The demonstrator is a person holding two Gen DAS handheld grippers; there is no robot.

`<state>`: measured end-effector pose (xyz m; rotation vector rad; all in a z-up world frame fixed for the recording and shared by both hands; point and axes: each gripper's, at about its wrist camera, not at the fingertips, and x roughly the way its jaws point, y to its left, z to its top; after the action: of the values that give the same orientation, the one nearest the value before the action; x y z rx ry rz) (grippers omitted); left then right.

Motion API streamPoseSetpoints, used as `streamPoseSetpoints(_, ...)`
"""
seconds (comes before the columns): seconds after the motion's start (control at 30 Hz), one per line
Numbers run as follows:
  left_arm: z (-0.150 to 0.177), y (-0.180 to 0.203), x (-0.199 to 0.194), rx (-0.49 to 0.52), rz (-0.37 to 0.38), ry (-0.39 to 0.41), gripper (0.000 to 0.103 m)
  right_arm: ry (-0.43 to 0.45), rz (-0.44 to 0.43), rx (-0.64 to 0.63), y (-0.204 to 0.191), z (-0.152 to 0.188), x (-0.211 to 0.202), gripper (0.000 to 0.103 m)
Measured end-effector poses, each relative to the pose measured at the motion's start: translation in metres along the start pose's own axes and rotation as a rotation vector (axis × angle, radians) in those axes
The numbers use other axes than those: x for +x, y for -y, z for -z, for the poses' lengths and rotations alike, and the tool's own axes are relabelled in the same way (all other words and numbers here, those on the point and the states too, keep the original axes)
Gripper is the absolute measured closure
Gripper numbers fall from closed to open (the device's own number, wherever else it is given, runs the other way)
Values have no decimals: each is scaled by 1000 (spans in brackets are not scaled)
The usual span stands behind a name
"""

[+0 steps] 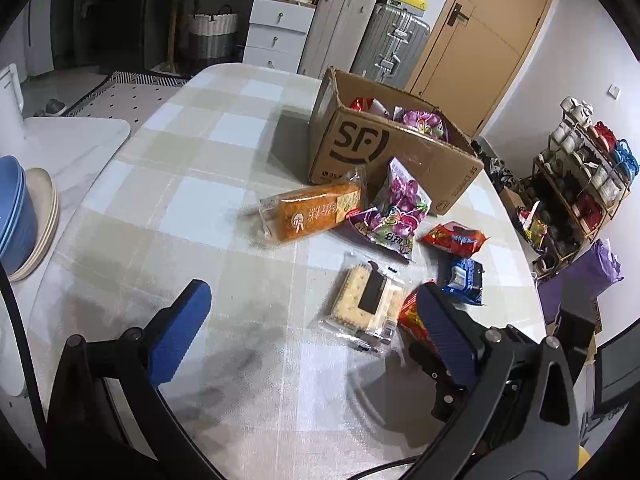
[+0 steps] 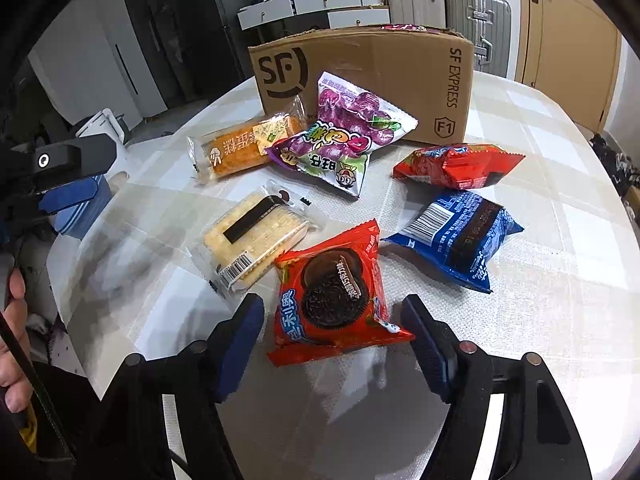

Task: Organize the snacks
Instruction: 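Lower the right gripper onto the red Oreo pack and close it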

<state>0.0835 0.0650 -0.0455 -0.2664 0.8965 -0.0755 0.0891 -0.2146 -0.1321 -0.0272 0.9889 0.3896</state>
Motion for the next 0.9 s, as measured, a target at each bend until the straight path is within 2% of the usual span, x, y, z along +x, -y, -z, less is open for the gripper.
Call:
streamPoseSetpoints(0.1,0,-2,2,-8,0,-6,1,6,7,-3,1,1,-1,42)
streamPoseSetpoints(0.53,3,-6,13,-18,-18,-46,1,27,-45,59,11,2,-11,57)
streamPoseSetpoints(0.73,4,-8,16,-28,-24,-53,1,52,-62,79,13,1,-19,61)
streamPoseSetpoints(0.87,5,-7,17,-32,-25,-57,1,62,-82,86,14,2,-24,69)
streamPoseSetpoints(0.9,5,-6,17,-31,-25,-57,1,64,-88,86,15,2,-26,75)
